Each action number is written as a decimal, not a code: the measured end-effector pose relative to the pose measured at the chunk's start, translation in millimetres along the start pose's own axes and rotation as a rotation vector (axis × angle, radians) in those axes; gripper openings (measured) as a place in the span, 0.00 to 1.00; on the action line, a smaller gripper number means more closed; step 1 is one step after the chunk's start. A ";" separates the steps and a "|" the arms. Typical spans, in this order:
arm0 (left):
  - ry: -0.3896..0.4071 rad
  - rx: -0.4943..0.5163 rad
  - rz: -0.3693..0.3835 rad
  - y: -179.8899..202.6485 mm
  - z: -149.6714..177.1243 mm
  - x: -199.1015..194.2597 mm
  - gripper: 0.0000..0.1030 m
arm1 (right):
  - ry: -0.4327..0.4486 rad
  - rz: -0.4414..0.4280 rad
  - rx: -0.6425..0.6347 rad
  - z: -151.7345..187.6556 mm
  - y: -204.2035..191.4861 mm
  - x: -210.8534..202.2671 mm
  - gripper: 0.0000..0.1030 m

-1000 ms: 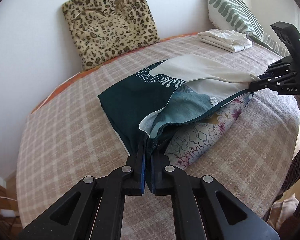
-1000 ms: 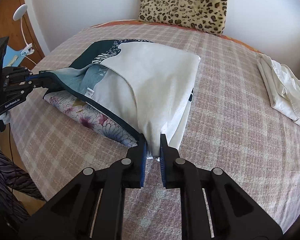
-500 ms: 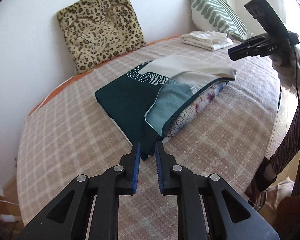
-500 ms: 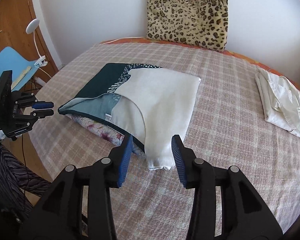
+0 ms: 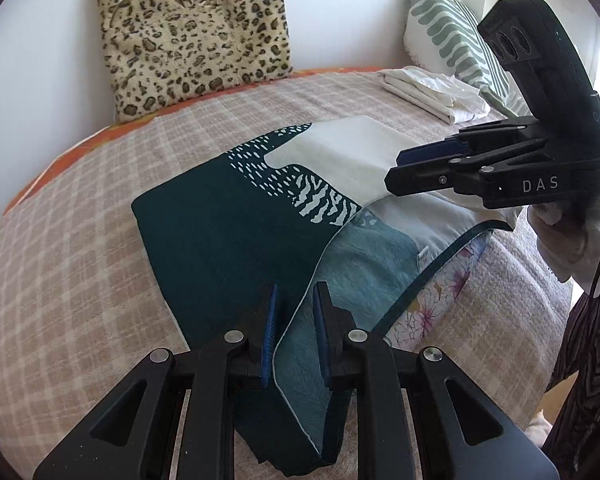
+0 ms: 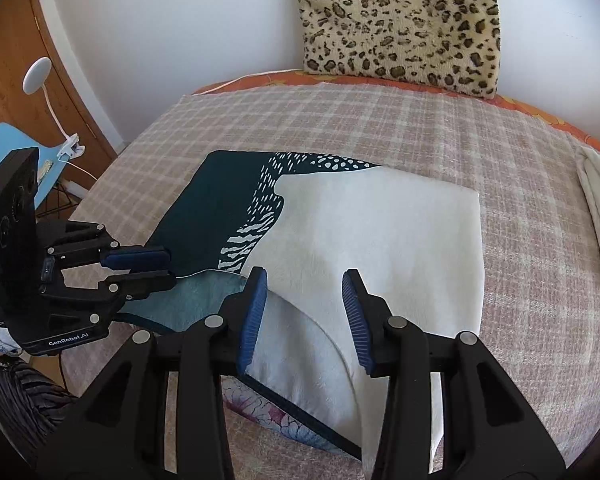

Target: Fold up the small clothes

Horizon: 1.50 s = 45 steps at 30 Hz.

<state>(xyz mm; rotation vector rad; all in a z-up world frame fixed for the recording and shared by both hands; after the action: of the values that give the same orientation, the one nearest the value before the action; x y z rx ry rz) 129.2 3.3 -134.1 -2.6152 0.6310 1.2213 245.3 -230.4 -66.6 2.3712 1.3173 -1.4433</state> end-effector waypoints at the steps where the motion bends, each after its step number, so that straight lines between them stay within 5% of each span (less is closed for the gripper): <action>1: -0.018 0.018 0.001 3.6 6.6 2.7 0.15 | -0.021 0.018 -0.014 4.5 0.6 4.9 0.38; 8: 0.002 0.032 -0.010 -2.0 34.3 -21.6 0.24 | -0.084 0.032 -0.089 44.7 3.9 -5.7 0.38; 14: 0.096 -0.153 -0.001 -46.3 21.0 -51.7 0.27 | -0.025 -0.081 0.032 60.1 21.3 -68.9 0.39; 17: 0.153 -0.282 -0.003 -73.8 10.0 -62.0 0.42 | 0.061 -0.105 0.138 65.7 40.9 -96.2 0.51; 19: 0.183 -0.338 0.008 -87.6 2.2 -64.8 0.51 | 0.086 -0.091 0.211 71.5 58.3 -99.5 0.59; 28: 0.182 -0.630 0.207 -137.2 -17.9 -31.9 0.51 | 0.032 -0.152 0.466 95.0 111.9 -70.1 0.59; 32: 0.182 -0.754 0.289 -156.7 -24.9 -12.2 0.51 | 0.113 -0.119 0.357 69.4 83.0 -82.1 0.57; 36: 0.158 -0.815 0.327 -167.7 -27.3 6.9 0.51 | 0.143 -0.186 0.234 34.9 23.1 -67.4 0.51; 45: 0.125 -0.889 0.391 -176.3 -29.0 31.2 0.51 | 0.053 -0.291 -0.013 7.9 -114.5 23.4 0.34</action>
<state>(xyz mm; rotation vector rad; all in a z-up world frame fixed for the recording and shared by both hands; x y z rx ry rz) 246.5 141.4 -141.1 -3.4150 0.7789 1.7803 164.9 -147.1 -48.6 2.2986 1.7401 -1.4395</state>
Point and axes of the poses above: each gripper's, at about its wrist camera, not at the fingertips, and x roughly the way its jaws point, y to its right, z to its underside, the point moved 6 cm from there along x, roughly the way its jaws point, and after that the axes turned 1 degree about y, right-handed, at the moved point
